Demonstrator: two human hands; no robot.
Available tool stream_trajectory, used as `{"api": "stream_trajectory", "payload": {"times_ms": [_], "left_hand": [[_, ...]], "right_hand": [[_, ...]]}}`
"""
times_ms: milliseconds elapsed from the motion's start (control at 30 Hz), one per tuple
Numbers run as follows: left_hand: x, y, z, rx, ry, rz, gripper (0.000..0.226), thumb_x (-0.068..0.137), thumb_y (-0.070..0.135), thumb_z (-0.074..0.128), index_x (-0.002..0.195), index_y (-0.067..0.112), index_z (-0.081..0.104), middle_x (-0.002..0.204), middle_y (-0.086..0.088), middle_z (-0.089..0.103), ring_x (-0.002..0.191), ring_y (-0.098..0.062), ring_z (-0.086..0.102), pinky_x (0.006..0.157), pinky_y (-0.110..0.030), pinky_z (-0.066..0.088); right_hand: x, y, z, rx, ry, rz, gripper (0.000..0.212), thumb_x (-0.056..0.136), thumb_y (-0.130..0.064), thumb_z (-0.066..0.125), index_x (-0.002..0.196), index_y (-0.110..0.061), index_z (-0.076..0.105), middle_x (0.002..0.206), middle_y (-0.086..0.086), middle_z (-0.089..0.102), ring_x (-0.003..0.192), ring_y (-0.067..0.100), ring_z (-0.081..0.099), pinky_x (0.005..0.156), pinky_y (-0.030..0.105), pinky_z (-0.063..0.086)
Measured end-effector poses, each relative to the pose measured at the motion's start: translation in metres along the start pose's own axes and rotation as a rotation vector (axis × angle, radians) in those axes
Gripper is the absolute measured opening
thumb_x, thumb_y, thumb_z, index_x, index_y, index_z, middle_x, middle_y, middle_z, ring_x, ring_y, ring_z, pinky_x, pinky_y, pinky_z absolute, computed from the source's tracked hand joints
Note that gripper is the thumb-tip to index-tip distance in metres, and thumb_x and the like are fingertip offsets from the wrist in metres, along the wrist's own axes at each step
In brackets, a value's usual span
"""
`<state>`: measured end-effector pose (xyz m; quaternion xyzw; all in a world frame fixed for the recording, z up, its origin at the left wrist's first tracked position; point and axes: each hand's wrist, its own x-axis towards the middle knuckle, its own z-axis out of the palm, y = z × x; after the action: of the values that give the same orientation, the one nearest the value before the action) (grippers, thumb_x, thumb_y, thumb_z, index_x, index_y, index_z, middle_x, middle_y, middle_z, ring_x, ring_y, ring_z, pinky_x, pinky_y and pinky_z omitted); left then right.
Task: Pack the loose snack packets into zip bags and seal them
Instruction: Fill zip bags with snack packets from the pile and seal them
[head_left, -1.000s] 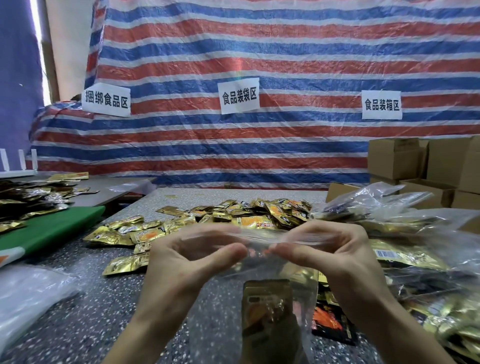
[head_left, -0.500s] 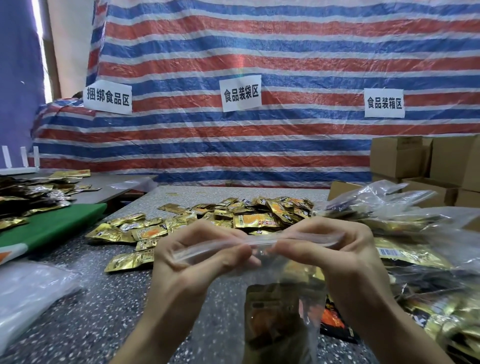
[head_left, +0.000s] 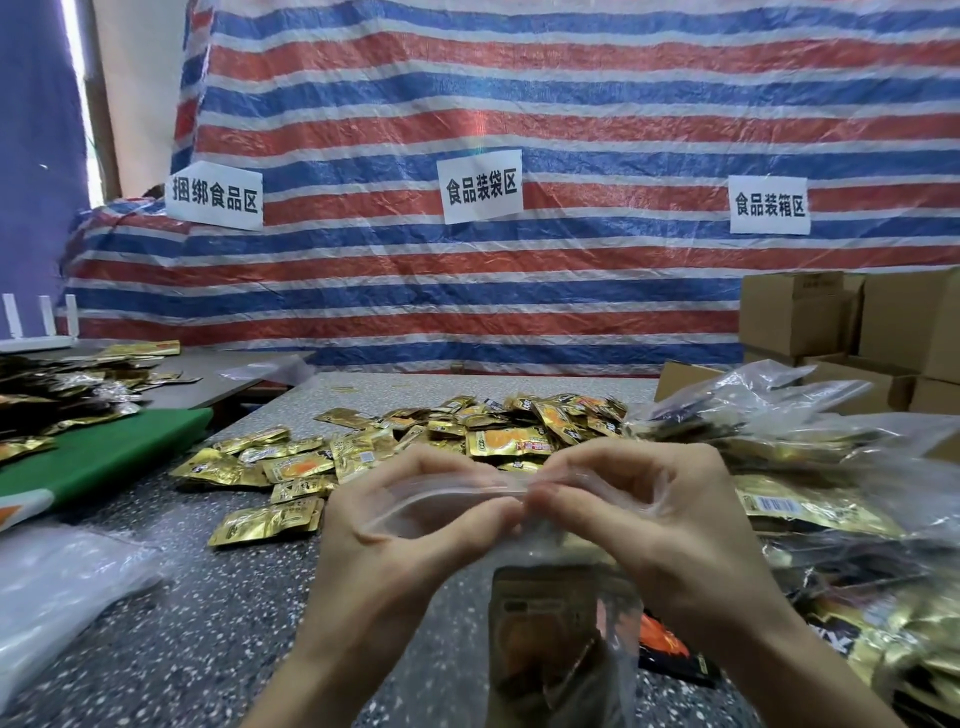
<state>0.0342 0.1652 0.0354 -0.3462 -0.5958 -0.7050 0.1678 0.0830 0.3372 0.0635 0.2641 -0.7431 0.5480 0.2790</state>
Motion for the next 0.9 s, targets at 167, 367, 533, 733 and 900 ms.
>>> {"api": "stream_trajectory", "payload": {"times_ms": [167,367,533,733,900], "left_hand": [[0.0,-0.003,0.004,0.052,-0.026,0.111,0.014,0.075,0.013,0.077,0.088,0.011,0.079,0.078,-0.007,0.077,0.07,-0.021,0.074,0.062,-0.021,0.056],[-0.003,-0.009,0.002,0.114,0.033,0.175,0.007,0.078,0.009,0.071,0.082,0.012,0.076,0.074,-0.003,0.075,0.067,-0.018,0.072,0.059,-0.022,0.056],[0.001,-0.01,-0.001,0.089,-0.002,0.146,0.008,0.079,0.014,0.075,0.08,0.006,0.078,0.068,-0.007,0.074,0.059,-0.021,0.071,0.056,-0.021,0.054],[0.005,-0.016,-0.011,0.051,-0.052,0.081,0.024,0.091,0.03,0.06,0.088,0.017,0.081,0.077,-0.009,0.077,0.066,-0.024,0.074,0.062,-0.021,0.057],[0.004,-0.024,-0.023,-0.037,0.159,0.08,0.043,0.079,0.051,0.074,0.079,0.009,0.079,0.073,-0.019,0.074,0.069,-0.035,0.072,0.073,-0.036,0.059]], "right_hand": [[-0.001,0.01,0.0,-0.201,0.019,0.008,0.004,0.081,-0.031,0.074,0.083,-0.028,0.076,0.077,-0.006,0.074,0.077,0.015,0.07,0.069,0.029,0.054],[-0.002,0.009,0.003,-0.151,-0.007,0.012,0.006,0.08,-0.025,0.082,0.085,-0.027,0.08,0.079,-0.01,0.076,0.077,0.008,0.072,0.068,0.029,0.057],[-0.003,0.01,0.006,-0.157,-0.009,-0.009,0.007,0.083,-0.022,0.08,0.078,-0.026,0.077,0.077,-0.01,0.075,0.079,0.009,0.072,0.072,0.02,0.053],[0.0,0.015,-0.008,-0.017,0.056,0.081,0.012,0.074,-0.029,0.08,0.08,-0.019,0.08,0.075,-0.003,0.076,0.072,0.006,0.07,0.067,0.013,0.05],[-0.001,0.015,-0.022,0.173,-0.034,0.096,0.011,0.079,-0.011,0.075,0.079,-0.002,0.08,0.074,0.006,0.077,0.067,0.007,0.072,0.061,0.012,0.051]]}}
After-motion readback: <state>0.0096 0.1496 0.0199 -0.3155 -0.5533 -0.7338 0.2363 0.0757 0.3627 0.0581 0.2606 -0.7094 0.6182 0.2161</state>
